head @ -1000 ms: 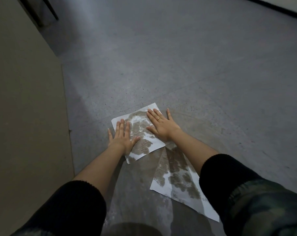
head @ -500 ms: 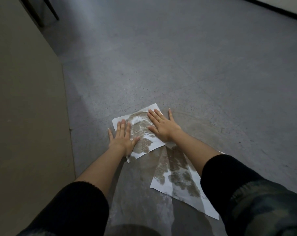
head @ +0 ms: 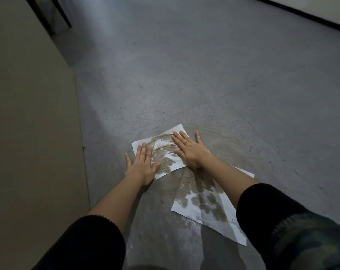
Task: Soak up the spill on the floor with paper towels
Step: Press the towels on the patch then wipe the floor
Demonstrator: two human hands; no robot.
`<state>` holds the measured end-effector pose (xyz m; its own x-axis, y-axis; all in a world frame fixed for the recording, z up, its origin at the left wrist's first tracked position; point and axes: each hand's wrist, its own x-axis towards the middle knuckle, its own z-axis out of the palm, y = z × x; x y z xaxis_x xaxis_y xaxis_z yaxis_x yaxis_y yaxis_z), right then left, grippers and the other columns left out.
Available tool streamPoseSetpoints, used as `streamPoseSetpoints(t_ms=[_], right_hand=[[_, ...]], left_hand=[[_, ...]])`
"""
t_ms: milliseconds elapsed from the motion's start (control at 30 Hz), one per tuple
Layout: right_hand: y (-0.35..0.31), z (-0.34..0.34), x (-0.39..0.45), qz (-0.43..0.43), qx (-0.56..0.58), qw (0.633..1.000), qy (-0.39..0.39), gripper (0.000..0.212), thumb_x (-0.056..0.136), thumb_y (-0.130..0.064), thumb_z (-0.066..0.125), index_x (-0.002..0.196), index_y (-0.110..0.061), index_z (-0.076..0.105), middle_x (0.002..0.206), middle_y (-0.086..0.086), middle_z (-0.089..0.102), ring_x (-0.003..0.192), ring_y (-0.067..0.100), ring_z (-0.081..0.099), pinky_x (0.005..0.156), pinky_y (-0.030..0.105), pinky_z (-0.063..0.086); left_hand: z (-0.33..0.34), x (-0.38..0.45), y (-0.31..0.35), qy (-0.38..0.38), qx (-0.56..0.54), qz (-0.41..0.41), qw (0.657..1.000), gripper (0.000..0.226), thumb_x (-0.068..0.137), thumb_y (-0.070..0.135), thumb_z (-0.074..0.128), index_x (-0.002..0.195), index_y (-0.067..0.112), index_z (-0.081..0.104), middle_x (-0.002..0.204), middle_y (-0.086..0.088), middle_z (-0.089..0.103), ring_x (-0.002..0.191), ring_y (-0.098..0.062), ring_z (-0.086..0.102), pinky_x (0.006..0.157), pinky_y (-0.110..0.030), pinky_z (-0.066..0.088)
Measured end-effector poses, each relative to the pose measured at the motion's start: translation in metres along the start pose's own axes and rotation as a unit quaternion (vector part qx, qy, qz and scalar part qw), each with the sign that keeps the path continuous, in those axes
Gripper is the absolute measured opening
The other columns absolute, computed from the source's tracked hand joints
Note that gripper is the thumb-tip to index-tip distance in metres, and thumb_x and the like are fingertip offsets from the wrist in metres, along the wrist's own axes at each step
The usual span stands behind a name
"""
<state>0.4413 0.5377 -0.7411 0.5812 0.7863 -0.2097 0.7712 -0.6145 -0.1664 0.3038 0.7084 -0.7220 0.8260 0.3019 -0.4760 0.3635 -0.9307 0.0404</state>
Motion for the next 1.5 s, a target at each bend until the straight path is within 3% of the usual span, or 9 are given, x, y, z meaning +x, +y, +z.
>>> streamPoseSetpoints(t_ms=[300,467,667,1500], right_hand=[[0.005,-0.005,-0.026,-0.021,-0.009,1.000,-0.020,0.061,0.100,-0.053,0.007,0.154,-0.026,-0.005,0.161,-0.010,-0.010,0.148,0.009,-0.010,0.113,0.059,-0.018],[0.011,-0.005,-0.041,-0.042,-0.018,0.999,-0.017,0.081,0.083,-0.066,-0.010,0.154,-0.027,-0.006,0.160,-0.012,-0.010,0.148,0.008,-0.009,0.113,0.058,-0.018],[0.014,-0.001,-0.056,-0.051,-0.026,0.998,-0.020,0.066,0.097,-0.059,0.008,0.153,-0.028,-0.006,0.160,-0.012,-0.011,0.147,0.008,-0.010,0.113,0.057,-0.019],[0.014,0.009,-0.116,-0.041,-0.018,0.999,-0.014,0.079,0.085,-0.069,-0.006,0.154,-0.031,-0.003,0.158,-0.016,-0.009,0.146,0.004,-0.010,0.111,0.060,-0.021]], left_hand=[[0.008,-0.028,0.015,-0.003,-0.028,-0.006,1.000,0.073,0.095,0.062,0.009,0.149,0.023,-0.022,0.155,0.000,-0.033,0.143,-0.016,-0.028,0.110,-0.059,-0.019],[0.017,-0.044,0.030,-0.010,-0.050,-0.014,0.999,0.072,0.095,0.063,0.008,0.148,0.024,-0.022,0.154,0.001,-0.034,0.143,-0.015,-0.029,0.111,-0.060,-0.018],[0.025,-0.059,0.038,-0.008,-0.053,-0.010,0.999,0.071,0.095,0.062,0.006,0.148,0.025,-0.024,0.153,0.001,-0.035,0.142,-0.015,-0.029,0.110,-0.061,-0.018],[0.052,-0.108,0.059,-0.004,-0.071,0.025,0.997,0.069,0.097,0.059,0.009,0.148,0.026,-0.023,0.154,0.002,-0.034,0.142,-0.013,-0.030,0.112,-0.058,-0.019]])
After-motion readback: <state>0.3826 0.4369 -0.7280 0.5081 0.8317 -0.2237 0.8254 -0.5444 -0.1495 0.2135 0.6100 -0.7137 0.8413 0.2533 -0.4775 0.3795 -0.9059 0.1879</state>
